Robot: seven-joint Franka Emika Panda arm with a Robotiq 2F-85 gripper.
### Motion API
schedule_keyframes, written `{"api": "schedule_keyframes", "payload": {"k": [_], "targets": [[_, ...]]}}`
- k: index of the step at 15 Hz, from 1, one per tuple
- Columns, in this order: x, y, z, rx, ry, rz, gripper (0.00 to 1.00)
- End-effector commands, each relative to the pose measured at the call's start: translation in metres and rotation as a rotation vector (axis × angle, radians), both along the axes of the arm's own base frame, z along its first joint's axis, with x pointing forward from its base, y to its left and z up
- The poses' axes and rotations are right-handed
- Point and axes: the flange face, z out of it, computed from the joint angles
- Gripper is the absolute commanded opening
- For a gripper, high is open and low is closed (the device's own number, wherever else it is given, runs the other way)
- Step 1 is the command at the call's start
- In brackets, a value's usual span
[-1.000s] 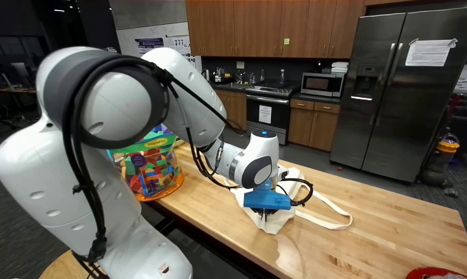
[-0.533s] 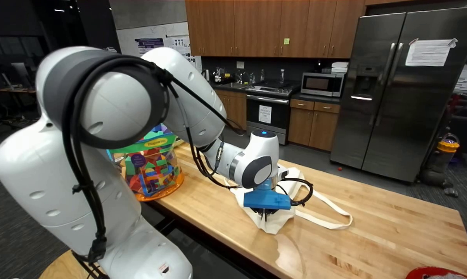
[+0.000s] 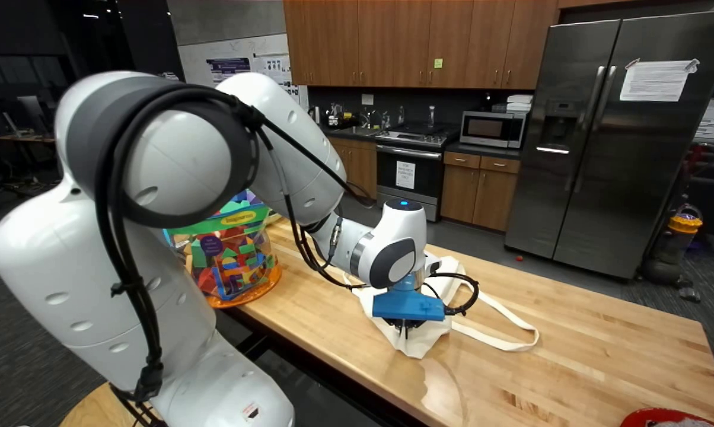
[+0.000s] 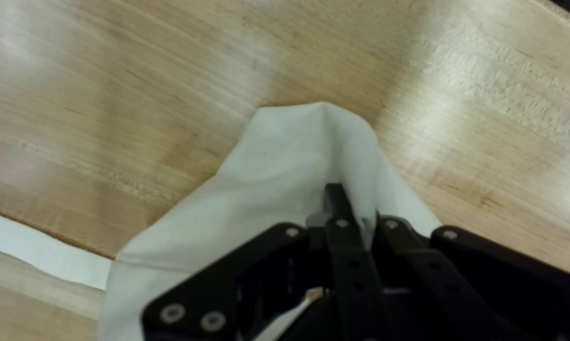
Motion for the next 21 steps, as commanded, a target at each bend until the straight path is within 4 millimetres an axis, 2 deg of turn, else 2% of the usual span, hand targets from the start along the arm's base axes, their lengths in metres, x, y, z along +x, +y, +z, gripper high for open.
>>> {"api": "schedule_keyframes", "payload": {"k": [1,3,4,7,10,13,15,19,21], "targets": [[0.000,0.000,0.000,0.000,0.001,0.000,0.05],[0.000,0.000,0.000,0.000,0.001,0.000,0.05],[0.000,0.000,0.000,0.000,0.001,0.000,0.01],[0.028,0.017,0.015,-0.013,-0.037,0.076,0.01],[0.066,0.048,0.033,-0.030,-0.071,0.183,0.01],[0.106,0.093,0.055,-0.048,-0.131,0.308,0.01],[0.126,0.121,0.062,-0.054,-0.149,0.392,0.01],[0.144,0.151,0.056,-0.049,-0.141,0.498,0.01],[0.146,0.156,0.052,-0.044,-0.132,0.540,0.01]]}}
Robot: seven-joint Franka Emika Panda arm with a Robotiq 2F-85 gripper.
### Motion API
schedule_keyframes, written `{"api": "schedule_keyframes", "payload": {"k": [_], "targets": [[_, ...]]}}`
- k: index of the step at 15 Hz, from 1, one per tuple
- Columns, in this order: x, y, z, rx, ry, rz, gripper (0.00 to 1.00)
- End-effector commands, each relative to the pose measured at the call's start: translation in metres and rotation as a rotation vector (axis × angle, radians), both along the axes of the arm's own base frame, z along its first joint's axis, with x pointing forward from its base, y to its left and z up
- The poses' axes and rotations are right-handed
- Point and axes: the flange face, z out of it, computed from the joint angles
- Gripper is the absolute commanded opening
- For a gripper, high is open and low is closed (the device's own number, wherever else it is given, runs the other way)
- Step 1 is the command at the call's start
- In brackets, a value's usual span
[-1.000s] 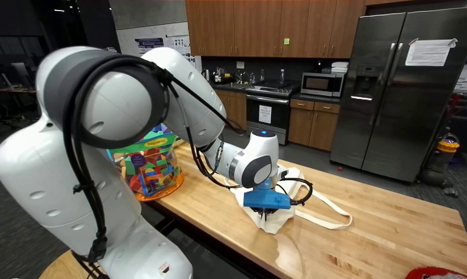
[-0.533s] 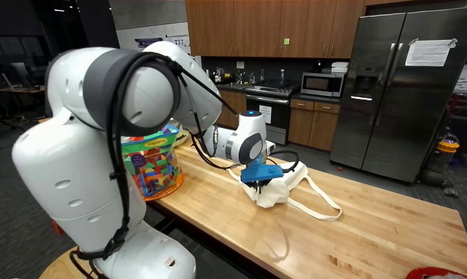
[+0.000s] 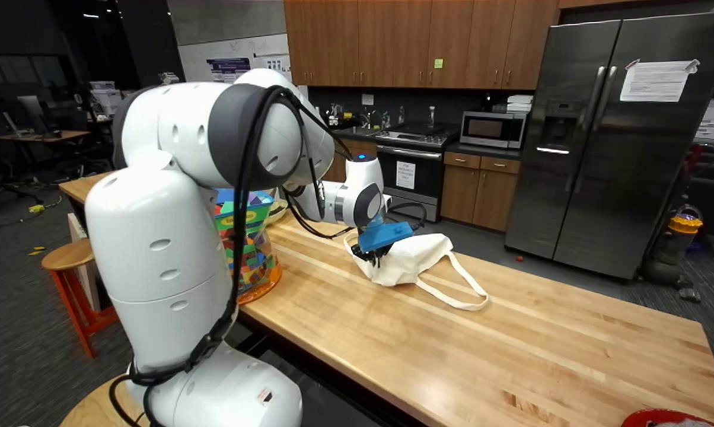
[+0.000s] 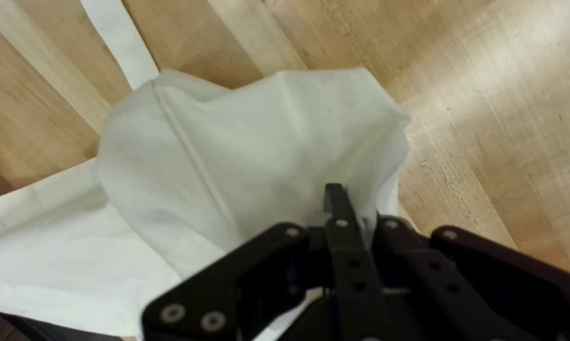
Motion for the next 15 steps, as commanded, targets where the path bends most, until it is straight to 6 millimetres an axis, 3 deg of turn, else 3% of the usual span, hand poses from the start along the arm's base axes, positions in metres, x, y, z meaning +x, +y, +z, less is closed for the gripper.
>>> {"api": "schedule_keyframes", "payload": {"k": [1,3,6,8,11,15], "targets": [[0.010,0.003,0.003,0.000,0.009,0.081,0.01],[0.009,-0.003,0.018,-0.019,-0.009,0.157,0.01],[0.008,-0.023,0.065,-0.067,-0.068,0.269,0.01],[0.007,-0.034,0.113,-0.092,-0.142,0.333,0.01],[0.005,-0.028,0.191,-0.120,-0.283,0.431,0.01],[-0.009,0.005,0.290,-0.167,-0.477,0.574,0.01]]}}
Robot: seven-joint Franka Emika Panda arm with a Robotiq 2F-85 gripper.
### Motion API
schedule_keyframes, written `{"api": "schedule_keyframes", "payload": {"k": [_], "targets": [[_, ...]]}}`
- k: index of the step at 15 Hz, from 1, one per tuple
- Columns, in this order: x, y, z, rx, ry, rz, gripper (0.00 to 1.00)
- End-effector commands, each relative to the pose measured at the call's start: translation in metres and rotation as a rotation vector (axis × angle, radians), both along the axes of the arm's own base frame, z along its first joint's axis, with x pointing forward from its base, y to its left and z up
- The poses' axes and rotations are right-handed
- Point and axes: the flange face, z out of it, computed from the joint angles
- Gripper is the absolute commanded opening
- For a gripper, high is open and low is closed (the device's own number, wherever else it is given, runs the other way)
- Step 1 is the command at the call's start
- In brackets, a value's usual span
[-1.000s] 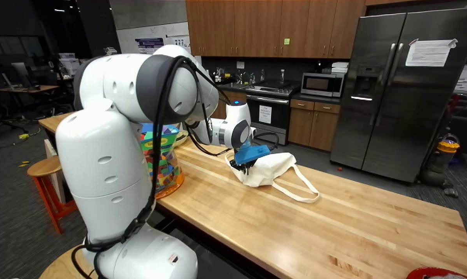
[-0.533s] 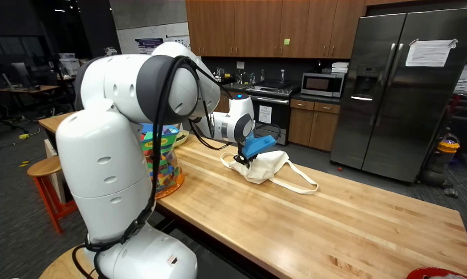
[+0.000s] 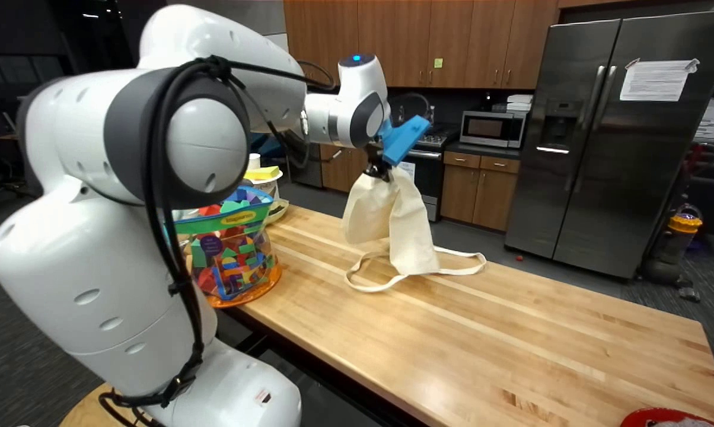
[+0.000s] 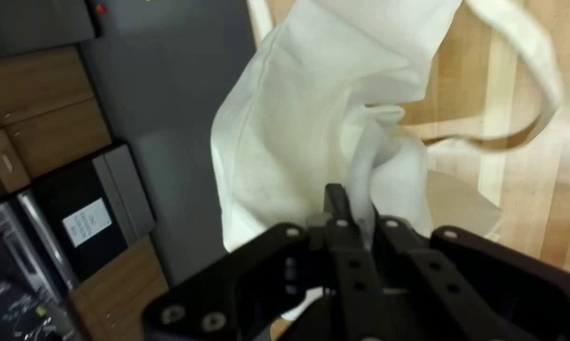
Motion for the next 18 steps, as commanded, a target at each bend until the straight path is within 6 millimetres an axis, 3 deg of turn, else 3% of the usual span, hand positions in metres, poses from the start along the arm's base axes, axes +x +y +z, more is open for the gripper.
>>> {"api": "schedule_keyframes", "payload": {"k": [1,7,12,15,18], "targets": [[-0.016,0.029,0.078,-0.029,-0.150,0.132,0.01],[-0.035,0.071,0.168,-0.070,-0.345,0.280,0.01],[-0.062,0.085,0.238,-0.133,-0.496,0.391,0.01],[-0.080,0.090,0.271,-0.144,-0.583,0.432,0.01],[-0.097,0.097,0.289,-0.148,-0.619,0.484,0.01]]}}
